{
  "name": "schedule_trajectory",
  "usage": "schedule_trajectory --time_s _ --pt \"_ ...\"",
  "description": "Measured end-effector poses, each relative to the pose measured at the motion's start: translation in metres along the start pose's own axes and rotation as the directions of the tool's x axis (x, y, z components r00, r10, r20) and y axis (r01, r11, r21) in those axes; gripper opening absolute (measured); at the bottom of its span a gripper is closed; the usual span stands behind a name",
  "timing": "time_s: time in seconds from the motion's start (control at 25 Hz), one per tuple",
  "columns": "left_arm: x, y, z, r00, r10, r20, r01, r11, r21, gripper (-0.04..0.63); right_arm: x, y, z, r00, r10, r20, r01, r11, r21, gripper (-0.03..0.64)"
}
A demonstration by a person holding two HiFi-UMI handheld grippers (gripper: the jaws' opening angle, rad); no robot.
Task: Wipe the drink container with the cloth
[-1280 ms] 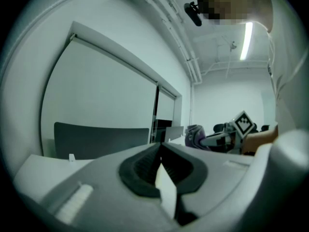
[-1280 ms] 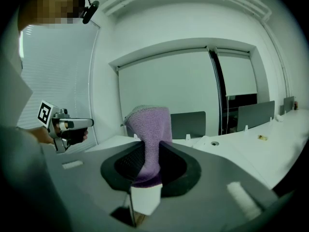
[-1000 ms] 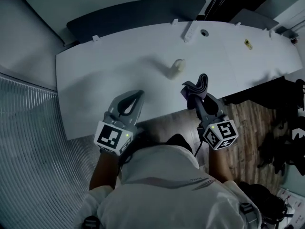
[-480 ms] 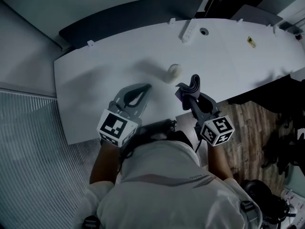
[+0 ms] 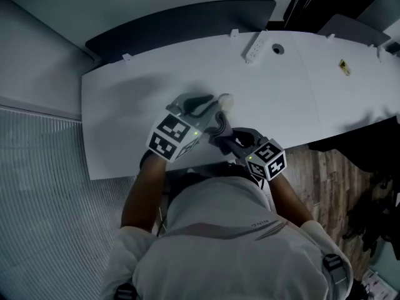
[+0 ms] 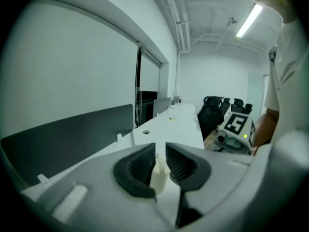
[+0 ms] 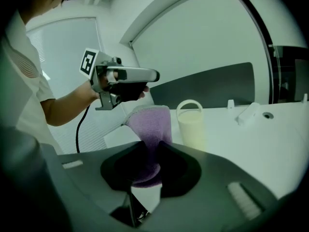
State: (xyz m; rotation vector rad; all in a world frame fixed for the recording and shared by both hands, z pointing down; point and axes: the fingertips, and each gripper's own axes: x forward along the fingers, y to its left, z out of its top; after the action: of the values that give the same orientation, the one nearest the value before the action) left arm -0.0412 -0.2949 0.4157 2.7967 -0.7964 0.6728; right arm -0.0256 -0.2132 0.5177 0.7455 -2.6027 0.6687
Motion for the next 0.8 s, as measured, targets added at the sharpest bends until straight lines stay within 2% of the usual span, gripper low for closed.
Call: schedule_trajectory --time_s 0.12,0.28,0.48,0.6,0.8 --pt "0.022 0.002 -0.008 0.998 0.0 -0.069 0.0 1.0 0.012 0.069 0.016 0.002 -0.011 0.995 0.082 -0.056 -0.083 0.996 -0.014 0.087" --pt "0.049 0.001 -0.032 0.984 -0.017 -0.175 0.022 0.999 0.025 0.072 0.037 0.001 -0.019 0.987 0.136 -0.083 -0.136 0.991 -0.002 0.087" --pt "0.072 0.004 -0.043 0.973 -0.029 -0.229 0.035 0.999 0.022 0.089 0.049 -0.016 -0.012 0.993 0.111 -0.045 -0.108 0.992 0.064 0.087" --pt "0.074 0.005 -0.04 0.968 -0.013 -0.252 0.026 0.998 0.049 0.091 0.049 -0.026 -0.011 0.995 0.096 -0.031 -0.093 0.99 0.103 0.087" --pt "0.073 -0.001 -0.041 0.966 -0.016 -0.258 0.03 0.998 0.048 0.095 0.045 -0.033 -0.009 0.996 0.092 -0.017 -0.089 0.988 0.13 0.087"
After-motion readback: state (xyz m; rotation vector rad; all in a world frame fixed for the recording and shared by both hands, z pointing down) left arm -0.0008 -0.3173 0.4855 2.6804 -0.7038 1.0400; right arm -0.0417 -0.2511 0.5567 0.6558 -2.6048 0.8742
